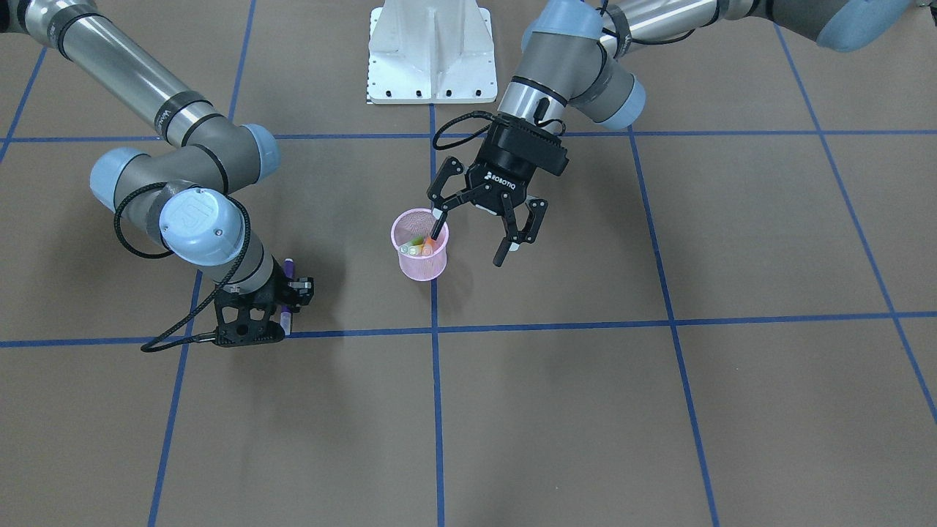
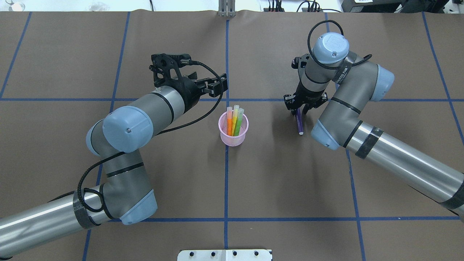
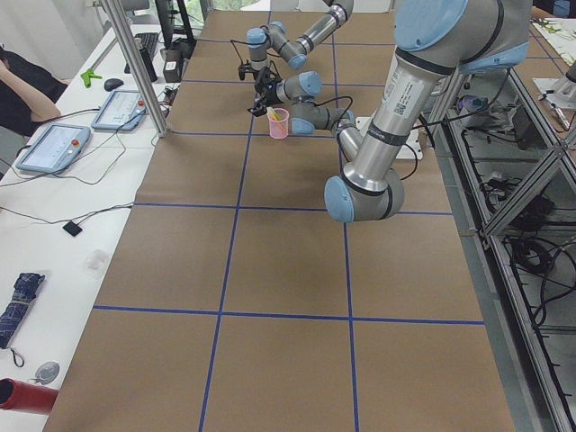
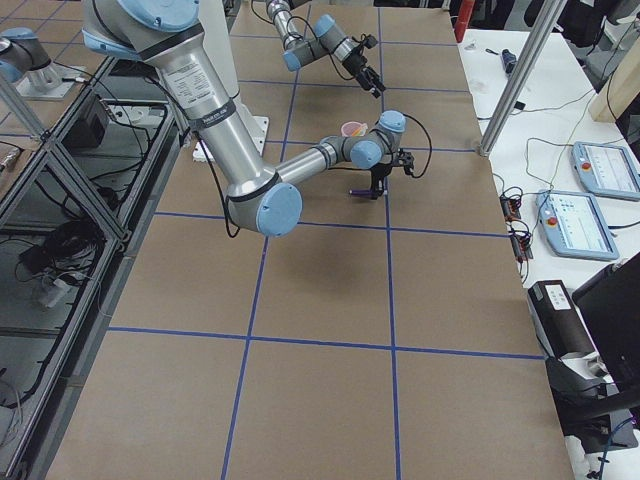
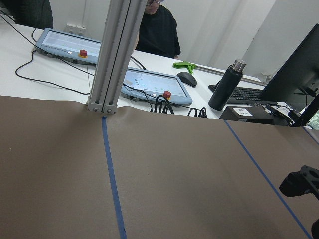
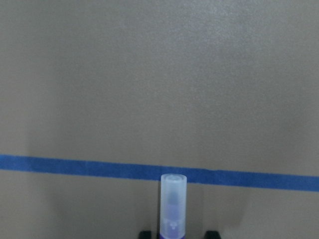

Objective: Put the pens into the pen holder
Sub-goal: 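Close the right gripper on the purple marker while the left withdraws, then lift the purple marker with the right gripper and carry it toward the cup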

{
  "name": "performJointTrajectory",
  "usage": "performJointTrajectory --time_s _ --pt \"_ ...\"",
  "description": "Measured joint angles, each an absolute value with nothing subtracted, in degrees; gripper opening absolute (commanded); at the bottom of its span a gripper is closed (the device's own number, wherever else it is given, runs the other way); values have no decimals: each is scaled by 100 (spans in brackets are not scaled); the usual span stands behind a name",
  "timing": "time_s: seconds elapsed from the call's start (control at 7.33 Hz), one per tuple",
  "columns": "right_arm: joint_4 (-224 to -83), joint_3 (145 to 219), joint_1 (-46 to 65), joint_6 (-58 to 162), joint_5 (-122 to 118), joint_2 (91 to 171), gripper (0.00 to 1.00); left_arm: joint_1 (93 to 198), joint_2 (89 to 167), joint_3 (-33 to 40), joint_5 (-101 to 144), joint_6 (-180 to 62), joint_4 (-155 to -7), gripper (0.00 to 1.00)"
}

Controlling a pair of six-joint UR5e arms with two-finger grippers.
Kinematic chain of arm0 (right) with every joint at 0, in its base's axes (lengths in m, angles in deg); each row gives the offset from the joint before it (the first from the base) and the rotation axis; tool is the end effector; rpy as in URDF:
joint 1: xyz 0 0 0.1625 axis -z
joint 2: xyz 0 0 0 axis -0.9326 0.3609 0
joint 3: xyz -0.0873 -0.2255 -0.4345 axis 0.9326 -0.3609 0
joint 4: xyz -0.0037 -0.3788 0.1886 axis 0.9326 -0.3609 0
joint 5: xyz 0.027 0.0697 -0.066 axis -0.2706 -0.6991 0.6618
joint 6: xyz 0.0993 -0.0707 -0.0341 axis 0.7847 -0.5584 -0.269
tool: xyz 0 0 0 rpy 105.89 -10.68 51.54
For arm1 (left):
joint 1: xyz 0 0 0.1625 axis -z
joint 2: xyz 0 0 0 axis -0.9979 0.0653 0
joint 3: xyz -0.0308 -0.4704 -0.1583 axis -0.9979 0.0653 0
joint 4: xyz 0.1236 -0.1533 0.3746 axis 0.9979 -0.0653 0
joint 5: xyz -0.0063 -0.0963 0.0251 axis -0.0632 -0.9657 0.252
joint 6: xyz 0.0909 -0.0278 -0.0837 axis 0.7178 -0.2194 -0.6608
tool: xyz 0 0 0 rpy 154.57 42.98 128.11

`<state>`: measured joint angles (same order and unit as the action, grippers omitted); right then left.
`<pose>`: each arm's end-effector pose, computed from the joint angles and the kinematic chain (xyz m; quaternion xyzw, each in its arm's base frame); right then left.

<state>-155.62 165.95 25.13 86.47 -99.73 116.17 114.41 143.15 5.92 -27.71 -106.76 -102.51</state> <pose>-0.5302 -0.6016 0.4597 -0.0115 -0.3721 -0.0368 0.9274 0.5568 -0.4965 0.2335 0.4227 0.5383 -0.1176 0.7195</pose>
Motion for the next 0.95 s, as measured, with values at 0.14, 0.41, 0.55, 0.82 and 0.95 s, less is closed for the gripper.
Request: performJointTrajectory --time_s 0.14,0.41,0.55,0.82,0.95 --pt "-15562 16597 2513 8641 -9971 11613 0 11444 14310 592 -2775 -10676 -10251 99" --pt "-15554 16596 2506 8626 -9979 11537 0 11446 14298 592 -2774 -10676 -10251 98" --pt "-15556 16606 2497 8621 -9981 11514 0 11446 14296 592 -2776 -10676 -10251 98" --pt "-15559 16614 2491 8614 -9982 11507 0 11447 14293 592 -2778 -10678 -10251 98" --pt "-15564 16615 2483 8613 -9984 11509 0 11447 14293 592 -2778 -10682 -10251 98"
